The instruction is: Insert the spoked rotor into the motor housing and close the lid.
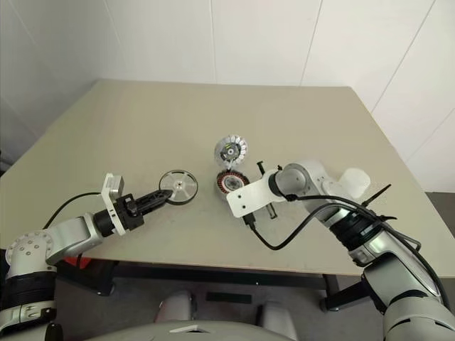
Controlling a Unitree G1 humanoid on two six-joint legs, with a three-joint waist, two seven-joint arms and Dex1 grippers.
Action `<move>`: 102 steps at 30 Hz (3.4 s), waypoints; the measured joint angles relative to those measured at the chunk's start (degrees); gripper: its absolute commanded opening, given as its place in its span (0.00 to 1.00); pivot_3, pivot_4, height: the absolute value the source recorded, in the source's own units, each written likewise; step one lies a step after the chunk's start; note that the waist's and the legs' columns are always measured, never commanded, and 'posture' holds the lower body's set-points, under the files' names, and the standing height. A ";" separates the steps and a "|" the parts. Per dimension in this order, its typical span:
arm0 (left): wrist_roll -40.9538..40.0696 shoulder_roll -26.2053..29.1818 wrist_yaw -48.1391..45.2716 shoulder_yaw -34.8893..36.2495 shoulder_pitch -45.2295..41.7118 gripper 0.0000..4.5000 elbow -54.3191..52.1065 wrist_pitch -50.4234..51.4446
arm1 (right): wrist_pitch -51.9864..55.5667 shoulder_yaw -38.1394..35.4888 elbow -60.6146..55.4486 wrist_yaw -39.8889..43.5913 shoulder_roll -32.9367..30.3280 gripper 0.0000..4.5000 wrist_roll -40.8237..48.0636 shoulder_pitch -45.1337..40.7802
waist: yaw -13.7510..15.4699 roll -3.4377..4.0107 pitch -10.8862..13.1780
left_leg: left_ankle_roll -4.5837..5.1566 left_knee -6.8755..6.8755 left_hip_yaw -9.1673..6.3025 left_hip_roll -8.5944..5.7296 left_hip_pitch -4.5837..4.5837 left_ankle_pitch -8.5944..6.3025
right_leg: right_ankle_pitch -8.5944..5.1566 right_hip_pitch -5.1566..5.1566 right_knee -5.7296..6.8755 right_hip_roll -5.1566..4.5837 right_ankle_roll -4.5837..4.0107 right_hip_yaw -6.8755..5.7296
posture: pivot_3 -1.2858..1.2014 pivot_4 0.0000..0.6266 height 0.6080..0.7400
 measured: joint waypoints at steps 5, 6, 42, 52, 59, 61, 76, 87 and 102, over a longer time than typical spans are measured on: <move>0.04 0.00 -0.06 -0.19 0.12 0.11 0.00 0.00 | -0.10 -0.22 -0.15 0.00 -0.52 0.00 -0.29 0.00 | -0.01 0.00 0.00 | 0.01 0.00 0.00 0.00 -0.01 0.00 | 0.00 0.00 -0.02 0.00 0.00 0.00 | 0.52 0.00 1.00; 0.05 0.00 -0.07 -0.19 0.15 0.11 0.00 0.00 | -0.10 -0.30 -0.25 0.00 -0.77 0.00 -0.39 0.00 | -0.01 0.00 0.00 | 0.01 0.00 0.00 0.00 -0.01 0.00 | 0.00 0.00 -0.02 0.00 0.00 0.00 | 0.52 0.00 1.00; 2.23 0.85 -2.23 -1.25 -0.44 0.11 1.87 -0.06 | 7.73 -3.06 -10.46 2.94 -1.75 0.00 0.72 4.69 | -0.08 0.01 0.01 | 0.02 -0.01 0.02 0.04 -0.04 -0.01 | 0.00 -0.09 0.01 0.04 0.00 0.01 | 0.52 0.00 1.00; 2.66 0.85 -2.50 -1.25 -0.89 0.11 2.09 -0.10 | 9.22 -3.37 -10.67 3.28 -1.58 0.43 1.49 4.73 | -0.10 0.01 0.01 | 0.01 -0.01 0.02 0.04 0.00 -0.01 | 0.00 -0.07 0.03 0.05 0.00 0.02 | 0.52 0.00 1.00; 3.73 0.80 -3.78 -3.15 -3.91 0.11 2.74 1.29 | 11.87 -5.74 -13.21 3.51 -1.38 0.43 3.91 3.71 | -0.04 0.01 0.01 | 0.01 0.00 0.03 0.01 0.03 0.00 | 0.00 -0.04 0.06 0.02 0.00 0.02 | 0.52 0.00 1.00; 5.40 0.66 -5.18 -5.11 -5.30 0.11 3.89 2.20 | 13.58 -6.77 -13.20 2.83 -0.46 0.43 4.05 2.11 | -0.09 0.01 0.01 | 0.00 -0.01 0.03 0.00 0.08 0.00 | 0.00 -0.06 0.13 0.03 0.00 0.02 | 0.52 0.00 1.00; 22.63 -6.90 -20.85 -13.73 -17.62 0.11 18.14 3.55 | 23.79 -8.18 -12.58 -5.81 4.16 0.43 1.81 0.63 | 0.07 0.03 0.02 | -0.12 -0.02 0.03 -0.03 0.13 0.08 | -0.01 -0.14 0.36 -0.02 -0.02 0.05 | 0.52 0.00 1.00; 29.85 -11.66 -27.40 -13.41 -22.29 0.11 25.02 3.00 | 25.91 -8.18 -12.58 -7.79 3.12 0.43 1.21 1.53 | 0.24 0.06 0.04 | -0.20 -0.02 0.03 -0.08 0.10 0.13 | -0.01 -0.11 0.32 -0.08 -0.02 0.08 | 0.52 0.00 1.00; 36.63 -17.99 -30.39 -12.33 -27.01 0.11 29.67 0.29 | 26.85 -8.93 -10.39 -10.06 0.96 0.43 0.18 1.40 | 0.24 0.09 0.08 | -0.19 -0.07 0.03 -0.09 0.04 0.13 | -0.01 -0.09 0.14 -0.10 -0.03 0.08 | 0.52 0.00 1.00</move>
